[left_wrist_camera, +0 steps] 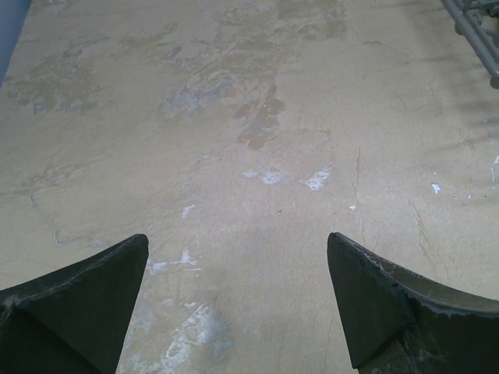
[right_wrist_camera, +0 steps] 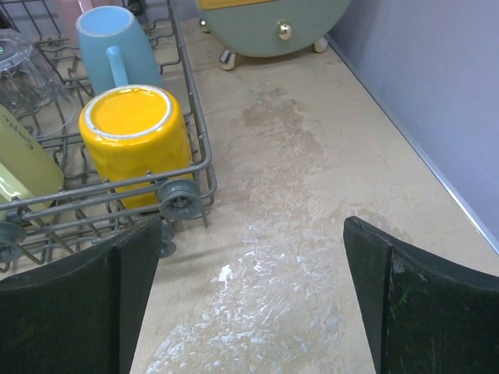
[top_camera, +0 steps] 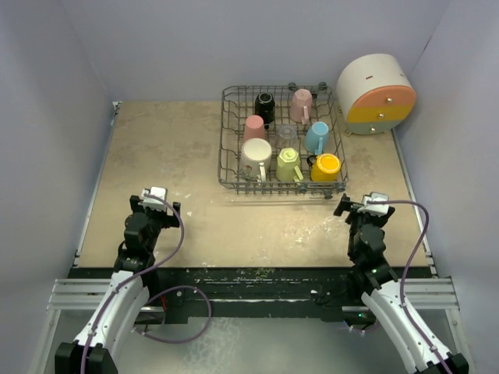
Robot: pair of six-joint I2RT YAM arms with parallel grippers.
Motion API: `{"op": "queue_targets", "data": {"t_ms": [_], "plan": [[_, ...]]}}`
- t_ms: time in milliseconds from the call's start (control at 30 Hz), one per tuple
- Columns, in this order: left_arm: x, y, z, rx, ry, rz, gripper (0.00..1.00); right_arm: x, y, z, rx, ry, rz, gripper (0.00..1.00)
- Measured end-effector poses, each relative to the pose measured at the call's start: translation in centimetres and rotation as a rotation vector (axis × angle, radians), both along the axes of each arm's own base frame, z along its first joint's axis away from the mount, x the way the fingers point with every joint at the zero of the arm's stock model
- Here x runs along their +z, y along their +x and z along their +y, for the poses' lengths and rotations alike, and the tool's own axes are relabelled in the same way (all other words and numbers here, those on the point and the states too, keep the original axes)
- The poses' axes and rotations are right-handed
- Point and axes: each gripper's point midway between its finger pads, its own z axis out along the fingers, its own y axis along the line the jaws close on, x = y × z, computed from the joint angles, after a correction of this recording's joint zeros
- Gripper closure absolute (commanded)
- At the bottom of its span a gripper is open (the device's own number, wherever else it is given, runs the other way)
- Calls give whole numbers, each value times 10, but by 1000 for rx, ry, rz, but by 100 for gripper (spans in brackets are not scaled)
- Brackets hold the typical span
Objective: Unload the cups from the dish rack
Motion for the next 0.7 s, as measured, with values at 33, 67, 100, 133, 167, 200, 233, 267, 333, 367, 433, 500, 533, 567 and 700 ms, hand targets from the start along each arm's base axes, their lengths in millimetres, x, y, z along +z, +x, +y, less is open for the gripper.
{"op": "queue_targets", "data": {"t_ms": [33, 67, 100, 133, 167, 200, 233, 267, 333, 367, 433, 500, 533, 567, 700], "plan": [[0, 0, -1, -7, 0, 8, 1, 2, -1, 0, 1, -4, 4, 0], [1, 0, -3, -17, -1, 16, 1, 6, -1, 0, 1, -5, 5, 0], [3, 0, -5, -27, 0, 29, 1, 15, -2, -1, -4, -4, 4, 0], [9, 2, -7, -40, 0, 40, 1, 26, -2, -2, -11, 6, -10, 0], [16, 5, -9, -50, 1, 49, 1, 39, -2, -4, -26, 19, -28, 0], [24, 9, -11, -60, 4, 53, 1, 55, -2, -5, -35, 41, -54, 0], [34, 13, -14, -79, 14, 62, 1, 72, -2, -7, -50, 65, -84, 0], [44, 18, -16, -97, 18, 66, 1, 93, -1, -7, -57, 99, -121, 0], [67, 28, -24, -147, 35, 96, 1, 127, 1, -5, -51, 135, -161, 0], [80, 34, -28, -169, 41, 105, 1, 149, 3, -2, -42, 161, -181, 0], [106, 45, -34, -200, 45, 126, 1, 181, 5, 0, -50, 257, -222, 0], [133, 56, -37, -215, 42, 141, 1, 201, 7, 0, -69, 350, -259, 0], [146, 61, -38, -214, 42, 146, 1, 207, 8, 2, -67, 378, -271, 0], [155, 64, -38, -214, 42, 148, 1, 208, 10, 3, -61, 392, -273, 0], [177, 66, -38, -215, 42, 188, 1, 200, 40, 37, 63, 357, -167, 0]]}}
